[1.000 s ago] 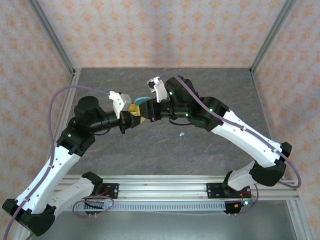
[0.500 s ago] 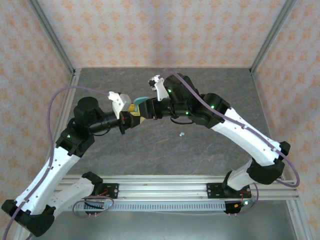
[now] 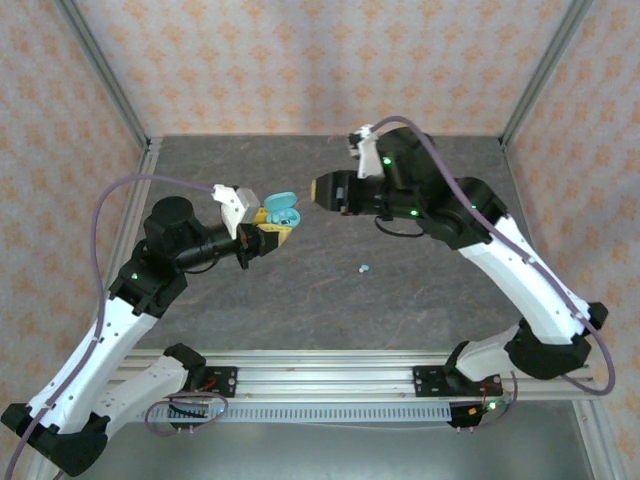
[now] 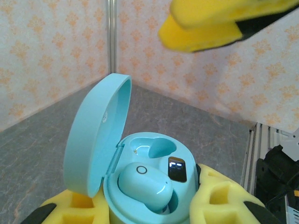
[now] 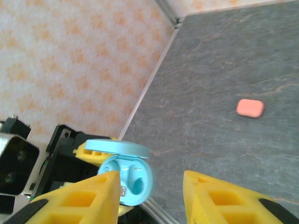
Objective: Insert the wireless bluetooth earbuds into the charging case
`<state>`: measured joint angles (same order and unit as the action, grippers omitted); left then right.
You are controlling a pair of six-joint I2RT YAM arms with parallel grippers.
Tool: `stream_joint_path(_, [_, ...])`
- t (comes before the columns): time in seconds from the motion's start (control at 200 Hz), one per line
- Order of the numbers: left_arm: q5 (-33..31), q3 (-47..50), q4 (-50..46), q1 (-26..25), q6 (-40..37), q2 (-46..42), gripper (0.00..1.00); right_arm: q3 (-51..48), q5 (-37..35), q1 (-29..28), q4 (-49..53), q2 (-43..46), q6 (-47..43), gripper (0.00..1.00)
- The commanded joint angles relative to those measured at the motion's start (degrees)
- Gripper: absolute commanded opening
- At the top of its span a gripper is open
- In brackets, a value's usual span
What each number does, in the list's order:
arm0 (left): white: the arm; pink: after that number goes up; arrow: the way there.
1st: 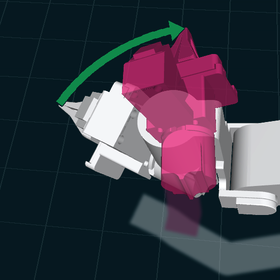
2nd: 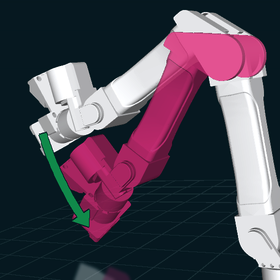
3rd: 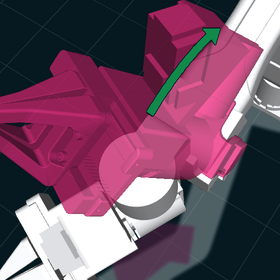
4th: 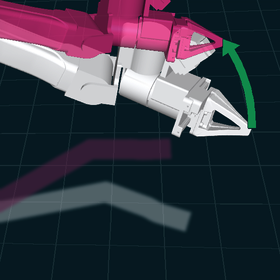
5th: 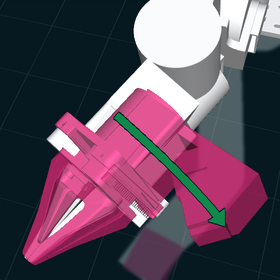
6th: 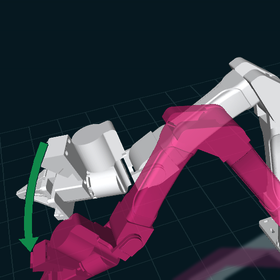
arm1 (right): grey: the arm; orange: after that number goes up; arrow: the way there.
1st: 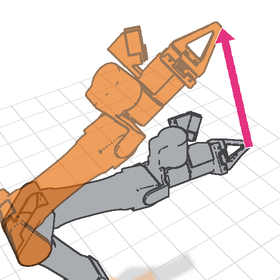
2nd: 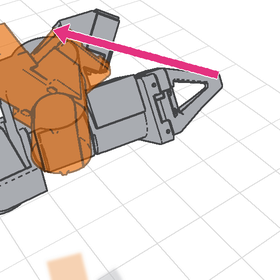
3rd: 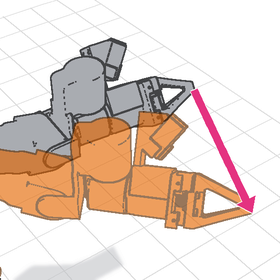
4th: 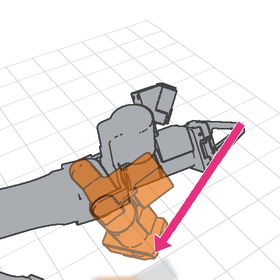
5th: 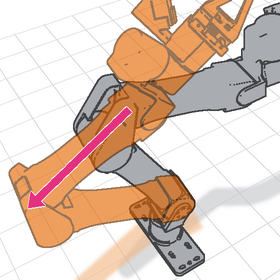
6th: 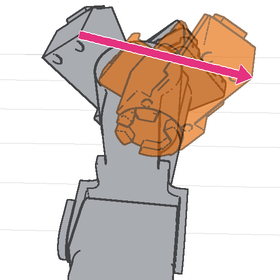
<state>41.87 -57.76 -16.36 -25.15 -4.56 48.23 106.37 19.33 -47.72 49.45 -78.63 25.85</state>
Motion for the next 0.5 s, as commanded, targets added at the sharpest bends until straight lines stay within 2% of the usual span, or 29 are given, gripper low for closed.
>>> stream_joint_path(0.0, [-1.17,0.78,1.47,-0.43,-0.72,-0.67,0.05,-4.07,0.77,4.46,-0.13,4.29,5.08,0.39])
stream_joint_path(0.15, [-1.09,0.89,0.68,-0.47,-0.98,-0.29,0.05,-15.97,3.58,14.98,5.79,5.33,12.20,0.40])
stream_joint_path(0.24, [-0.77,1.05,-0.22,-0.42,-1.24,-0.06,0.05,-26.17,6.18,18.73,5.57,4.84,14.40,0.39])
stream_joint_path(0.375, [-0.55,1.67,-1.73,-0.43,-1.51,-0.28,0.05,-38.23,9.25,20.68,-2.94,3.73,17.70,0.39])
stream_joint_path(0.495, [-0.65,2.55,-1.76,-0.41,-1.13,-0.67,0.06,-41.67,8.72,20.84,-6.04,-0.63,17.99,0.39])
